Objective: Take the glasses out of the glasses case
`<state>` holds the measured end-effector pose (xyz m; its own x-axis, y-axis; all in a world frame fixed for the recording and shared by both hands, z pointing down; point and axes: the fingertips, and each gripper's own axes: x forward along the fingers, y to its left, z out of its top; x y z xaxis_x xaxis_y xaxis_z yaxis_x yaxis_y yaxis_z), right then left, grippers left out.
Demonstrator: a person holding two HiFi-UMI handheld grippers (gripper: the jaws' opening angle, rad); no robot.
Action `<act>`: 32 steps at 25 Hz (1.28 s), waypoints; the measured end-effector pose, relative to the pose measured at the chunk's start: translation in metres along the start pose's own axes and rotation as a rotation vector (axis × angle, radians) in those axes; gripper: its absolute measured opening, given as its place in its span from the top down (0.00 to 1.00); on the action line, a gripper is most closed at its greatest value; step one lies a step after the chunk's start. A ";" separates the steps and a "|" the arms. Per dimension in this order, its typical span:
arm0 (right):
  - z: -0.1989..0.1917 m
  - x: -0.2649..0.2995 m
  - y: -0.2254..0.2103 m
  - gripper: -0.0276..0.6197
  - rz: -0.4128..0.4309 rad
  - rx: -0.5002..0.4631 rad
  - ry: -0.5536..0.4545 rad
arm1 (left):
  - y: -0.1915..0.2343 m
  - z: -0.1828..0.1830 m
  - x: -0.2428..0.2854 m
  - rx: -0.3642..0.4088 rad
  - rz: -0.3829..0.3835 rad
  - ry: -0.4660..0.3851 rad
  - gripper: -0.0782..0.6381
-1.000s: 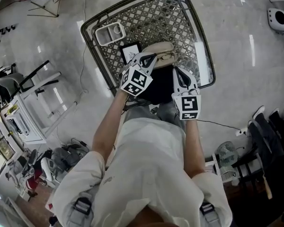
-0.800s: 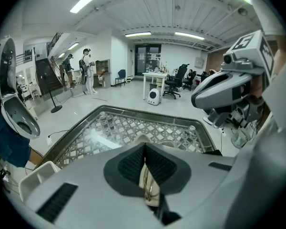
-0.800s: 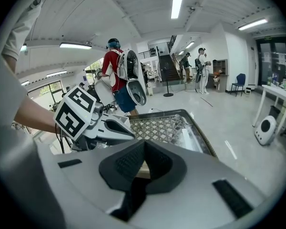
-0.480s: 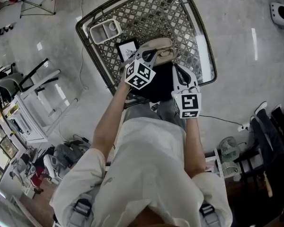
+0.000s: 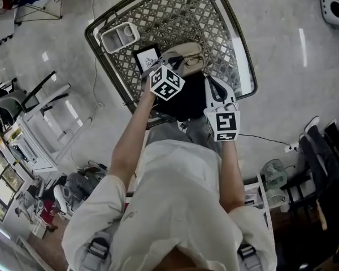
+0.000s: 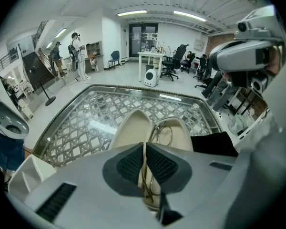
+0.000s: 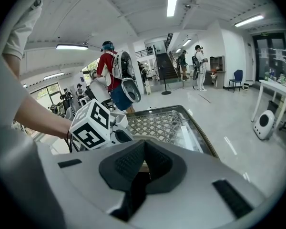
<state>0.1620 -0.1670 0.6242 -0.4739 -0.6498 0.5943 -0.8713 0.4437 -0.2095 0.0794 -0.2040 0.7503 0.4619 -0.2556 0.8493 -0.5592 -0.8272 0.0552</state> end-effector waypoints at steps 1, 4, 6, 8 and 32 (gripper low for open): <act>-0.001 0.000 -0.001 0.95 -0.003 0.000 0.002 | 0.001 -0.001 0.002 0.004 0.002 0.008 0.85; -0.001 -0.001 -0.003 0.95 -0.010 0.002 0.003 | 0.001 -0.004 0.006 0.021 0.004 0.027 0.83; 0.000 -0.001 -0.002 0.95 -0.009 0.008 0.002 | -0.001 -0.005 0.008 0.036 0.000 0.037 0.83; 0.000 0.000 -0.002 0.95 -0.009 0.011 0.001 | -0.003 -0.006 0.010 0.051 -0.004 0.049 0.81; -0.005 0.000 -0.001 0.95 -0.013 0.020 0.008 | -0.011 -0.014 0.029 0.060 -0.025 0.106 0.75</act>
<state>0.1634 -0.1640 0.6281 -0.4617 -0.6505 0.6031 -0.8797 0.4232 -0.2171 0.0892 -0.1952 0.7819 0.3983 -0.1824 0.8990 -0.5048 -0.8619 0.0488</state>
